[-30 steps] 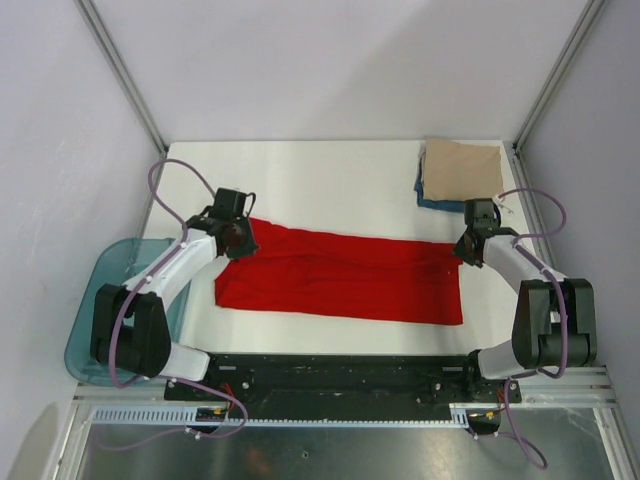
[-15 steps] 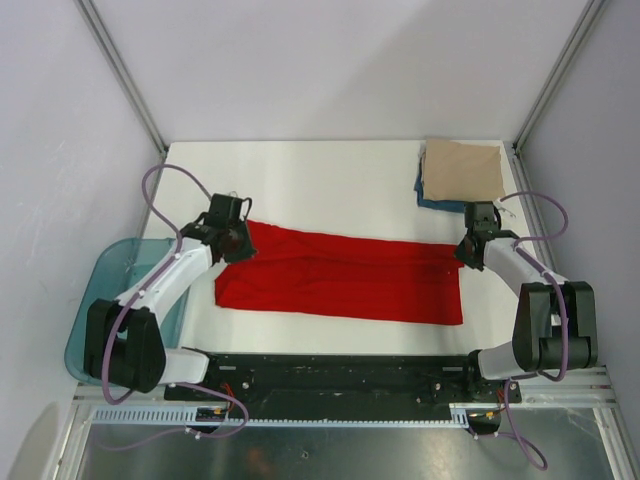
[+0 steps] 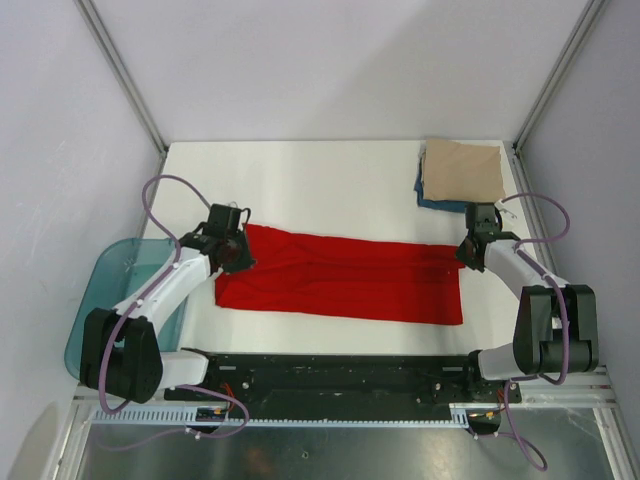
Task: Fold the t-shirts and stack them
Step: Fold the other side of the tshirt into a rectangle
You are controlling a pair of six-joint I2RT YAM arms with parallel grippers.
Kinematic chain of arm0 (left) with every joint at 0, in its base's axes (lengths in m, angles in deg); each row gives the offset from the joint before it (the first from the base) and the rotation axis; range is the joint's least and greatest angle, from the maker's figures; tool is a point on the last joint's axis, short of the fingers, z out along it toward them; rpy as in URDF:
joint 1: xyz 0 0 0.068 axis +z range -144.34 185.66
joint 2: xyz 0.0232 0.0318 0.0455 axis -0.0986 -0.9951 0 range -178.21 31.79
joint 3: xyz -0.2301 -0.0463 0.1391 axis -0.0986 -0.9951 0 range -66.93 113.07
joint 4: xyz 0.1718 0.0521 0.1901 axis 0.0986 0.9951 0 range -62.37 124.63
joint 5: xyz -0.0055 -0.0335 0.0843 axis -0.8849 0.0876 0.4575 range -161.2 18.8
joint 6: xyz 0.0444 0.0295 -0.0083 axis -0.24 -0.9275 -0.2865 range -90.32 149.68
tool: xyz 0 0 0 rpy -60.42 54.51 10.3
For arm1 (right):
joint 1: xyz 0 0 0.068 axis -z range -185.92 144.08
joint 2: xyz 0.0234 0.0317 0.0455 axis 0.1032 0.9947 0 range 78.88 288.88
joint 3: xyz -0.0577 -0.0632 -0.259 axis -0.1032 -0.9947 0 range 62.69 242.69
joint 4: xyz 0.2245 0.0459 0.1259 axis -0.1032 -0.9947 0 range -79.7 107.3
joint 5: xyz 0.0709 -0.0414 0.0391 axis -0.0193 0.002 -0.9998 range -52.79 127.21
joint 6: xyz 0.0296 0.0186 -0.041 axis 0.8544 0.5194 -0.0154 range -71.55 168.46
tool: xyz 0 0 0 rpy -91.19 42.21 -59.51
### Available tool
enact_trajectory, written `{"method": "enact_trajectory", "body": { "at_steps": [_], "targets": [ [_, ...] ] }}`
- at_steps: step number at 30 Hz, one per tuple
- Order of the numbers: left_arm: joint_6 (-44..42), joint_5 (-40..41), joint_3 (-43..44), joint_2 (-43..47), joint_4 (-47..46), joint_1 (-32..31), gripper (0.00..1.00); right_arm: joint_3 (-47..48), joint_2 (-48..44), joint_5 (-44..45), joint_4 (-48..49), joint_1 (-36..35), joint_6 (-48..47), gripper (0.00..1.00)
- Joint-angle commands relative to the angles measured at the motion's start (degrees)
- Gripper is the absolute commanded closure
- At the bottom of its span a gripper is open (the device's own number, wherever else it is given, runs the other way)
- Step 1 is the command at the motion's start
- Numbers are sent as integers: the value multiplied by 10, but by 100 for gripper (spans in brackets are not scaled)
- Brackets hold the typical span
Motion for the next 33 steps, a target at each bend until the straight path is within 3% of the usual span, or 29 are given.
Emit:
{"method": "enact_trajectory", "body": {
  "at_steps": [1, 17, 25, 33],
  "targets": [
    [-1, -1, -13, 20, -8, 2, 100, -13, -22, 20, -1, 4, 8, 100],
    [1, -19, -36, 11, -15, 1, 100, -18, -15, 8, 3, 9, 10, 99],
    [4, -23, -42, 7, -19, -1, 100, -13, -56, -8, -4, 16, 5, 64],
    [4, -23, -44, 6, -21, -2, 100, 9, -20, -28, 14, 20, 3, 64]
  ]
}}
